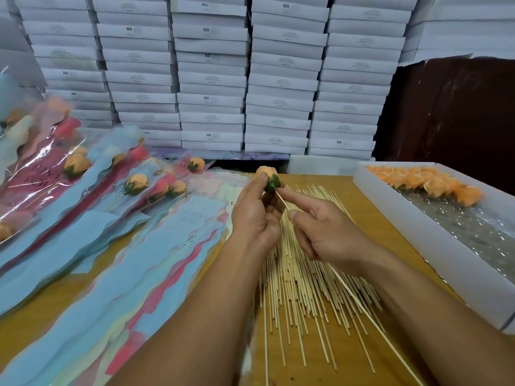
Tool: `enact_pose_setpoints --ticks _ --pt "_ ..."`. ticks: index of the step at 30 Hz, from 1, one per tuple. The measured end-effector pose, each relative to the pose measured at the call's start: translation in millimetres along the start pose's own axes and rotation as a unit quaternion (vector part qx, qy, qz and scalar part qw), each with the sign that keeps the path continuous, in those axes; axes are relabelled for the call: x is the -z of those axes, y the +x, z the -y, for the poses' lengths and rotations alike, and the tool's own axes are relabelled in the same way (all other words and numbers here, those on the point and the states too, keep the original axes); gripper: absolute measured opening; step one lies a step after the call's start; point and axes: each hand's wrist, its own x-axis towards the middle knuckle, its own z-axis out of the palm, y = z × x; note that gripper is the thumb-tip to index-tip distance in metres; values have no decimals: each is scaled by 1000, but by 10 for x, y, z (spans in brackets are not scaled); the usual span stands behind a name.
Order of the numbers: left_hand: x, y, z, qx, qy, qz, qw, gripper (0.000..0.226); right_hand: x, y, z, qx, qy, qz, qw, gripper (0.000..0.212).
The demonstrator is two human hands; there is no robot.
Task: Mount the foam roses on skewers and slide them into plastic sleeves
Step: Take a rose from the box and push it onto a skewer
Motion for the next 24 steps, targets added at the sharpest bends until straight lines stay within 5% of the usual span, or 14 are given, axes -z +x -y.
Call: enact_pose_setpoints --ticks 24 --pt "8 8 -2 -3 4 7 1000 41 6 -14 22 -16 21 10 1000 49"
